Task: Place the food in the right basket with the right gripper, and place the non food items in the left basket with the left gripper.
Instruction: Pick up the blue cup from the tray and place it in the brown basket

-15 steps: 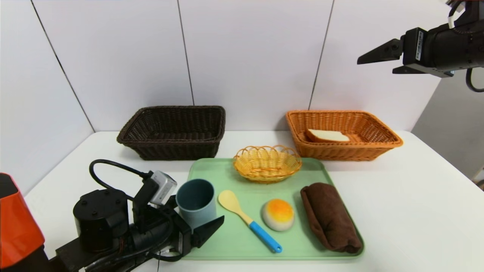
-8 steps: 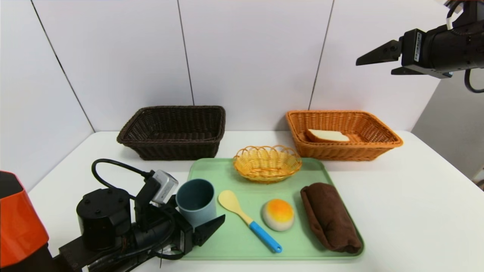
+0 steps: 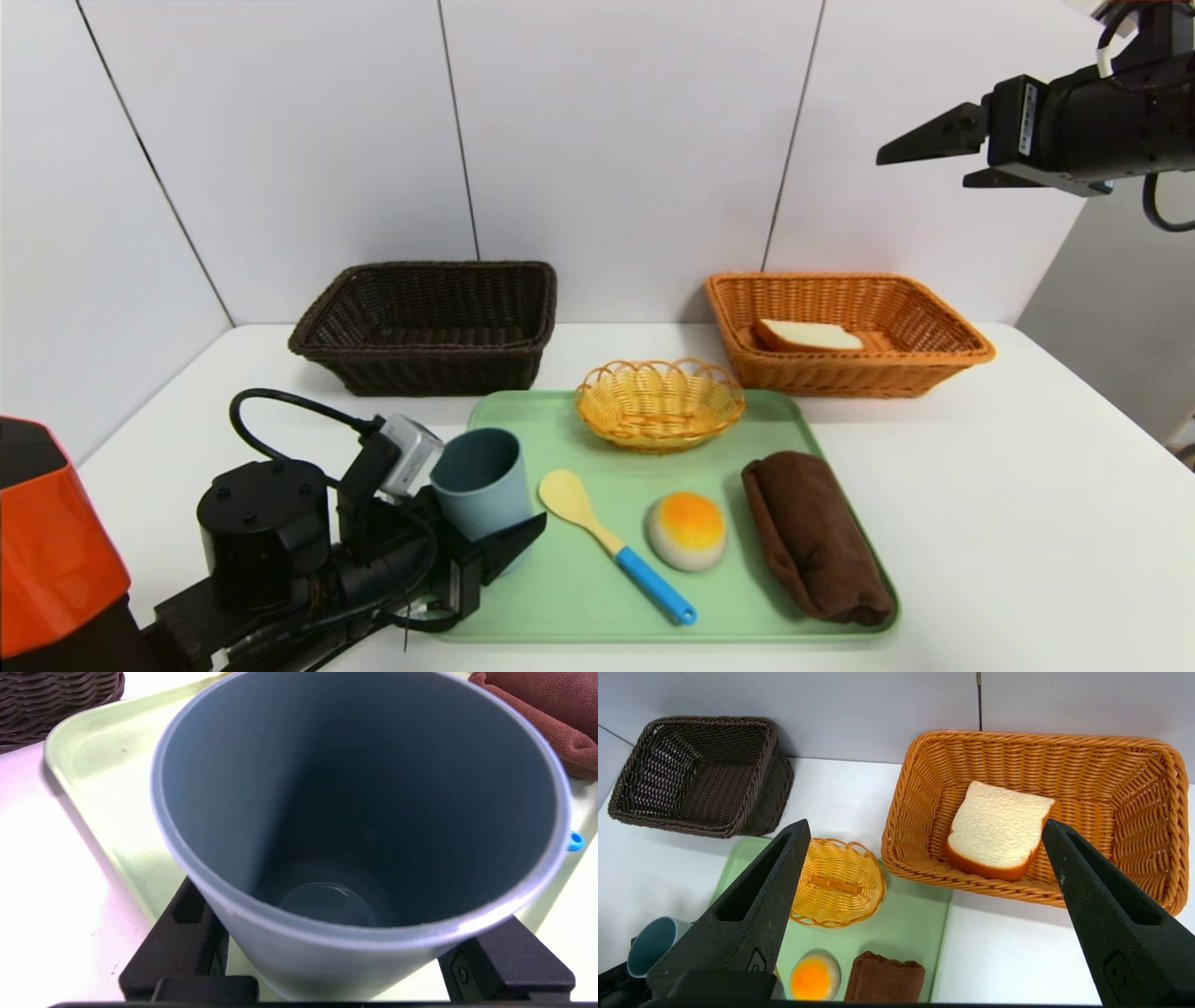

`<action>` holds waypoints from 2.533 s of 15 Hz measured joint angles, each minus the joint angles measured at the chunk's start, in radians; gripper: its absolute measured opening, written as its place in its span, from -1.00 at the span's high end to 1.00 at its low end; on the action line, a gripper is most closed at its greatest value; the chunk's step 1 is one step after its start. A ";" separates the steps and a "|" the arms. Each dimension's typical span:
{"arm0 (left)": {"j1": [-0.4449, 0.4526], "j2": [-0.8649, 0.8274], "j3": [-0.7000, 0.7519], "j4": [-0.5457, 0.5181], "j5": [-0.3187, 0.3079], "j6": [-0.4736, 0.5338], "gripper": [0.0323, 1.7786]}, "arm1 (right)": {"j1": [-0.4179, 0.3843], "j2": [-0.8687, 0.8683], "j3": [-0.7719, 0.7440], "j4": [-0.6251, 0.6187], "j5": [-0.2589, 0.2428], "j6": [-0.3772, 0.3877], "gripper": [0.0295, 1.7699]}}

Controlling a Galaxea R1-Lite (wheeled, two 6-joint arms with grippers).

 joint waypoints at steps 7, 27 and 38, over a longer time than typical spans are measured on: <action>0.000 -0.108 -0.131 0.069 0.028 -0.006 -0.30 | 0.000 0.009 0.015 0.000 -0.003 0.003 -0.93; 0.523 -0.041 -1.248 1.416 -0.106 0.002 -0.29 | 0.001 0.036 0.017 0.000 -0.098 0.010 -0.93; 0.558 0.177 -1.396 1.445 -0.105 0.010 -0.29 | 0.001 0.063 0.010 -0.001 -0.110 0.008 -0.93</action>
